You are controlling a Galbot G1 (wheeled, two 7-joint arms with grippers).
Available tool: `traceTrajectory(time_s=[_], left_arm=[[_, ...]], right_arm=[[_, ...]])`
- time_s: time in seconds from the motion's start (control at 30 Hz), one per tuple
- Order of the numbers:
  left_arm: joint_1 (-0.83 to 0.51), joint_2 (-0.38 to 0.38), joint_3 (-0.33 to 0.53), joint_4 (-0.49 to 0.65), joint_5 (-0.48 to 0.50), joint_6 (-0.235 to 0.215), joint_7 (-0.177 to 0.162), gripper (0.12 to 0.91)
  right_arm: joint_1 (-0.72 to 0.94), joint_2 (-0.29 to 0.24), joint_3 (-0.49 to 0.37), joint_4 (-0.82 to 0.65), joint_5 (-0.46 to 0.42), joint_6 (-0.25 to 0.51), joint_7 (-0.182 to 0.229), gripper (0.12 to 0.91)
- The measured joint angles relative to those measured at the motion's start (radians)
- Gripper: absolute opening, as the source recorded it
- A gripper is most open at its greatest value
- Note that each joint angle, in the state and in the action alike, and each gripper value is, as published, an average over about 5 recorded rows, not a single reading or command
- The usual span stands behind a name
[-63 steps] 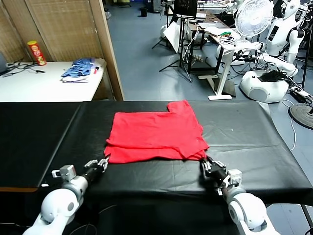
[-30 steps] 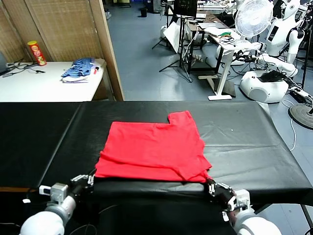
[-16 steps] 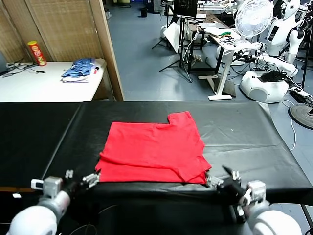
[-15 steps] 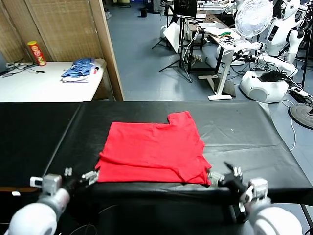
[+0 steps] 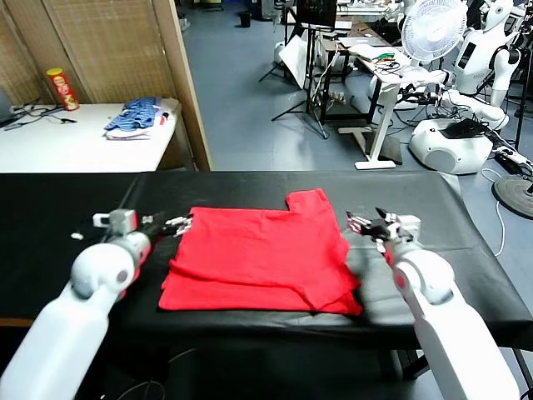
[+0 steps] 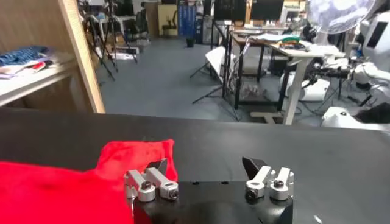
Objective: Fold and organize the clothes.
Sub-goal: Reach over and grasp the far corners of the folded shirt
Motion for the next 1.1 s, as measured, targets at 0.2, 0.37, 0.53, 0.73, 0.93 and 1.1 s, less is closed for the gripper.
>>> traceTrajectory(time_s=[0.2,0.37,0.53,0.73,0.93,1.1], left_arm=[[-0.108,-0.057,0.065,0.176,0.037,-0.005,0.036,0.798],[-0.160,-0.086,0.085,0.288,0.046,0.000,0.056,0.798],[-0.189,-0.103,0.093,0.361,0.064,-0.016,0.077,0.798],[-0.209,-0.109,0.098,0.420,0.077,-0.037,0.099,0.720],[-0.207,-0.112,0.096,0.442,0.079,-0.044,0.102,0.409],[-0.199,-0.112,0.092,0.438,0.082,-0.051,0.102,0.163]], right_arm=[[0.097,0.069,-0.027,-0.157,-0.003,-0.009,-0.019,0.798],[0.150,0.112,-0.034,-0.254,-0.005,-0.014,-0.037,0.798],[0.182,0.144,-0.035,-0.327,-0.027,-0.005,-0.054,0.753],[0.187,0.165,-0.034,-0.375,-0.048,0.009,-0.066,0.478],[0.179,0.178,-0.020,-0.387,-0.049,0.027,-0.068,0.179],[0.156,0.165,-0.014,-0.355,-0.029,0.083,-0.093,0.124]])
